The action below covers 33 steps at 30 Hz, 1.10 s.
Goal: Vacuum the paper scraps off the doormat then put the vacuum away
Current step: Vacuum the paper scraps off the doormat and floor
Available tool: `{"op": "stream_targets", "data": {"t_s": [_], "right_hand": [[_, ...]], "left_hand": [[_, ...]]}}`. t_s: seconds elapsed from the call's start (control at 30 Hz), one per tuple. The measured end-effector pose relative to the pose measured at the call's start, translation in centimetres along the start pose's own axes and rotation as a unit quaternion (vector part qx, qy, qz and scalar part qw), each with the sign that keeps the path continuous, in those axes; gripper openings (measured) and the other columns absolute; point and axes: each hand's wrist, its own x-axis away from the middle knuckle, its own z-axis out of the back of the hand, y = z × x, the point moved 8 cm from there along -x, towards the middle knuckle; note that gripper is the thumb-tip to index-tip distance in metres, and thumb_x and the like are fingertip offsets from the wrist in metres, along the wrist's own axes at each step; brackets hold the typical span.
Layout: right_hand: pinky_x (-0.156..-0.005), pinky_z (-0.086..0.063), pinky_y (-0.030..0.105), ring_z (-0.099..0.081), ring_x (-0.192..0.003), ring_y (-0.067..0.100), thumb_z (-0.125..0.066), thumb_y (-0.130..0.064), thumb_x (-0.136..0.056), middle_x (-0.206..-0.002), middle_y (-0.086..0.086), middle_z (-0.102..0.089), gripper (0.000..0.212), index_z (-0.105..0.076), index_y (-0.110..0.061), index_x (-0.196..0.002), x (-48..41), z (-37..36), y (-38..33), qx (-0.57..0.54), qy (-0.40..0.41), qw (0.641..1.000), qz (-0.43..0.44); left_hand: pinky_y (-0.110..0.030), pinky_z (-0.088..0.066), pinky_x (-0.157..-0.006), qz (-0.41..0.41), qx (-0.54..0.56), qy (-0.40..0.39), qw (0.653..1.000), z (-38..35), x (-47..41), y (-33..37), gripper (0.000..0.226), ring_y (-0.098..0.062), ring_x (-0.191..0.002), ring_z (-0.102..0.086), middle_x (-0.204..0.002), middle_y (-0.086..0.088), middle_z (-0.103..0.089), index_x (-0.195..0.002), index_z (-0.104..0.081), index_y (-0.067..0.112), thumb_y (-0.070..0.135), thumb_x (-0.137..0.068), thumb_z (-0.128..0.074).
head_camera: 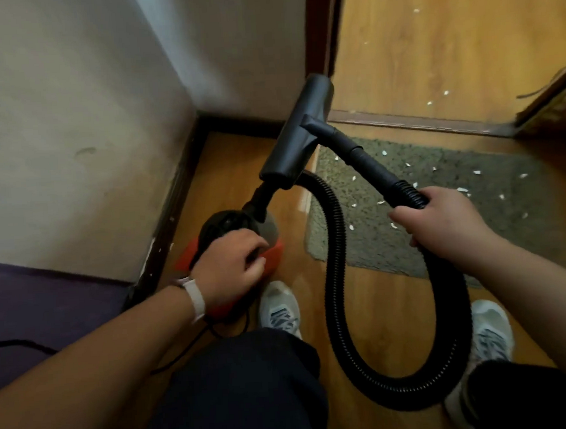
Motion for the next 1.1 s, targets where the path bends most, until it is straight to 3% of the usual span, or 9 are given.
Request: {"op": "stream_targets", "data": {"t_s": [0.13,0.27,0.37,0.43,0.53,0.6,0.77,0.9,1.1], "right_hand": [[-0.059,-0.055,0.036,-0.068,-0.06,0.025,-0.068,-0.026,-0.081,-0.073,0.012,-0.069,0.017,-0.064,-0.011,-0.088,0.0,4.2,2.6,-0.043,0.022,0.999,-0.018],[-0.055,-0.051,0.034,-0.063,-0.055,0.023,-0.068,-0.025,-0.081,-0.069,0.011,-0.065,0.016,-0.064,-0.01,-0.088,-0.3,8.6,5.5,-0.097,0.044,0.994,-0.031],[-0.055,-0.051,0.034,-0.062,-0.054,0.022,-0.068,-0.025,-0.082,-0.07,0.011,-0.065,0.018,-0.064,-0.011,-0.091,-0.3,11.8,8.3,-0.132,0.06,0.988,-0.047],[-0.055,-0.05,0.035,-0.061,-0.055,0.021,-0.068,-0.025,-0.083,-0.072,0.011,-0.065,0.017,-0.063,-0.012,-0.093,-0.2,13.8,10.1,-0.148,0.068,0.985,-0.058],[-0.05,-0.046,0.029,-0.06,-0.055,0.02,-0.067,-0.024,-0.083,-0.074,0.01,-0.065,0.017,-0.063,-0.012,-0.095,0.0,16.2,12.9,-0.155,0.084,0.982,-0.071],[-0.05,-0.046,0.028,-0.06,-0.056,0.021,-0.067,-0.023,-0.083,-0.075,0.01,-0.064,0.017,-0.063,-0.012,-0.095,0.3,17.3,14.5,-0.16,0.094,0.979,-0.081],[-0.06,-0.055,0.04,-0.067,-0.071,0.034,-0.066,-0.027,-0.079,-0.083,0.014,-0.067,0.02,-0.061,-0.014,-0.094,1.2,19.7,17.5,-0.098,0.119,0.985,-0.082],[-0.054,-0.045,0.031,-0.063,-0.07,0.03,-0.065,-0.027,-0.083,-0.084,0.013,-0.064,0.016,-0.057,-0.016,-0.092,1.5,21.1,18.7,-0.04,0.12,0.989,-0.076],[-0.056,-0.046,0.031,-0.058,-0.071,0.022,-0.064,-0.028,-0.086,-0.085,0.004,-0.057,0.023,-0.055,-0.018,-0.105,1.1,21.4,19.1,0.024,0.125,0.987,-0.097]], "left_hand": [[-0.039,-0.05,-0.088,-0.131,-0.082,-0.17,0.973,-4.6,-5.1,9.7,0.033,-0.021,-0.104,-0.06,-0.111,0.0,-0.065,-0.119,-0.063,0.019,0.035,-0.09,-0.06],[-0.039,-0.048,-0.094,-0.251,-0.178,-0.303,0.902,-10.4,-7.1,17.9,0.068,-0.027,-0.117,-0.055,-0.134,-0.007,-0.054,-0.144,-0.04,0.019,0.044,-0.085,-0.063],[-0.045,-0.043,-0.104,-0.281,-0.21,-0.422,0.836,-15.0,-6.6,22.5,0.098,-0.029,-0.13,-0.044,-0.151,-0.008,-0.037,-0.154,-0.016,0.027,0.065,-0.078,-0.065],[-0.047,-0.039,-0.108,-0.277,-0.183,-0.479,0.813,-17.8,-5.8,24.9,0.098,-0.029,-0.135,-0.039,-0.154,-0.005,-0.032,-0.151,-0.023,0.027,0.075,-0.074,-0.061],[-0.048,-0.048,-0.095,-0.23,-0.071,-0.535,0.809,-20.7,-4.4,27.3,0.071,-0.025,-0.112,-0.054,-0.129,-0.003,-0.052,-0.124,-0.05,0.021,0.072,-0.076,-0.063],[-0.048,-0.052,-0.081,-0.2,-0.065,-0.549,0.809,-21.8,-3.9,26.9,0.055,-0.023,-0.088,-0.058,-0.102,-0.001,-0.057,-0.102,-0.045,0.026,0.069,-0.075,-0.066],[-0.041,-0.055,-0.079,-0.19,-0.173,-0.457,0.851,-20.1,-5.8,25.3,0.039,-0.025,-0.083,-0.063,-0.093,-0.001,-0.064,-0.094,-0.046,0.027,0.055,-0.077,-0.067],[-0.032,-0.054,-0.069,-0.189,-0.215,-0.309,0.907,-14.0,-9.6,24.6,0.03,-0.02,-0.076,-0.064,-0.081,0.005,-0.064,-0.088,-0.053,0.026,0.048,-0.071,-0.064],[-0.033,-0.048,-0.057,-0.089,-0.046,-0.048,0.994,-2.6,-11.0,23.9,0.022,-0.011,-0.063,-0.058,-0.067,0.011,-0.059,-0.081,-0.059,0.027,0.037,-0.065,-0.07]]}}
